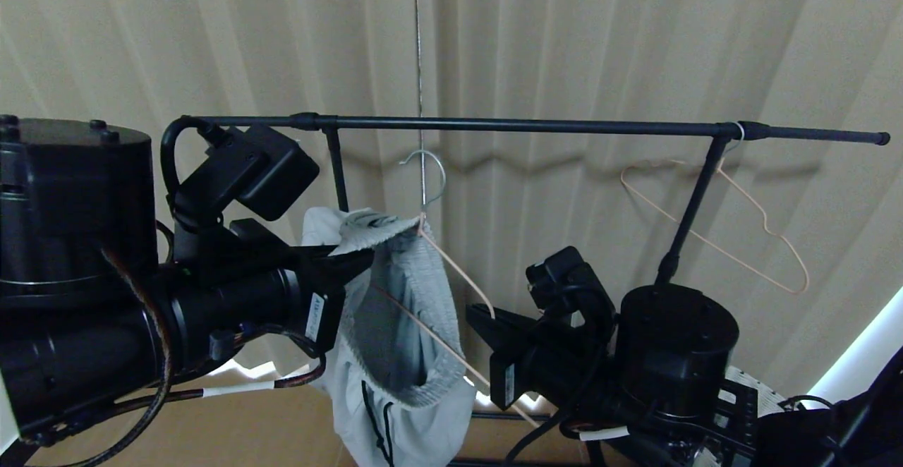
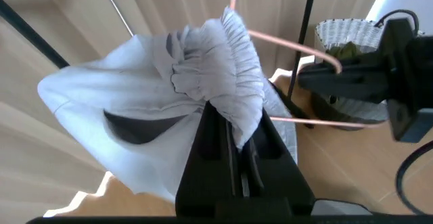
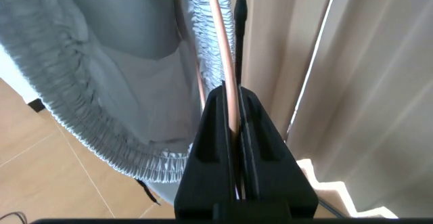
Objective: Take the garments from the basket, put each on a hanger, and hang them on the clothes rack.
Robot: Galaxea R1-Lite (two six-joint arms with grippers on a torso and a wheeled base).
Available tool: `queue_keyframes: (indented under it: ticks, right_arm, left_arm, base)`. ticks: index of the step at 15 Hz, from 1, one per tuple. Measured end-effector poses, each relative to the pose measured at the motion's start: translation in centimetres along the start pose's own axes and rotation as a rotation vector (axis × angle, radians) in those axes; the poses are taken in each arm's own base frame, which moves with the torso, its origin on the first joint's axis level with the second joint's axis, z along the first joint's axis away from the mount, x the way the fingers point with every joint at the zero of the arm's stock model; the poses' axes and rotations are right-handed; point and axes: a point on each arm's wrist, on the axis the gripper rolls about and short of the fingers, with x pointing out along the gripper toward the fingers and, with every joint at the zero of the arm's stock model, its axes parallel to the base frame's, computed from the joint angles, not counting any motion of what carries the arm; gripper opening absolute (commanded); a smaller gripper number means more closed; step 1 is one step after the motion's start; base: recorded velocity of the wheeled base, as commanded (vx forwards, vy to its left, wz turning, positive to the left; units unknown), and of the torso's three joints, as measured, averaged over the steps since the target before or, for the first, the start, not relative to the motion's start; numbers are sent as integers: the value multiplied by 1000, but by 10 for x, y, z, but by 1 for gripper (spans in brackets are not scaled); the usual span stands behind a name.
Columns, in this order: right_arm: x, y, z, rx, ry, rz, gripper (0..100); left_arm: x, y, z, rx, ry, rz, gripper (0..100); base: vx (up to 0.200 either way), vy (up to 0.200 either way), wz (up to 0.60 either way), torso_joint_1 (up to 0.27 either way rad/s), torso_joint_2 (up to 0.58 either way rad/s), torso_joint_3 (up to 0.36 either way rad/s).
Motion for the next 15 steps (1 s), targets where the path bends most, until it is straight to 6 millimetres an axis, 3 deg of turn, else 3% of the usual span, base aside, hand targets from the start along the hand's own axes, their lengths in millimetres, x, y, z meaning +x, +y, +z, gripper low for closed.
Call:
queue_keyframes:
  ticks: [1, 10, 15]
  right_arm:
    - [-3, 0, 1, 1, -6, 1, 0]
    - [-24, -1, 17, -11, -47, 69, 0]
    - [-63, -30, 26, -72, -54, 157, 0]
  left_arm:
    - [-1, 0, 0, 0, 0, 0, 100]
    - [-12, 0, -8, 5, -2, 0, 100]
    - [-33, 9, -12, 84, -82, 19, 100]
  base:
    - [0, 0, 0, 0, 0, 0]
    - [0, 0, 0, 0, 0, 0]
    - [0, 0, 0, 0, 0, 0]
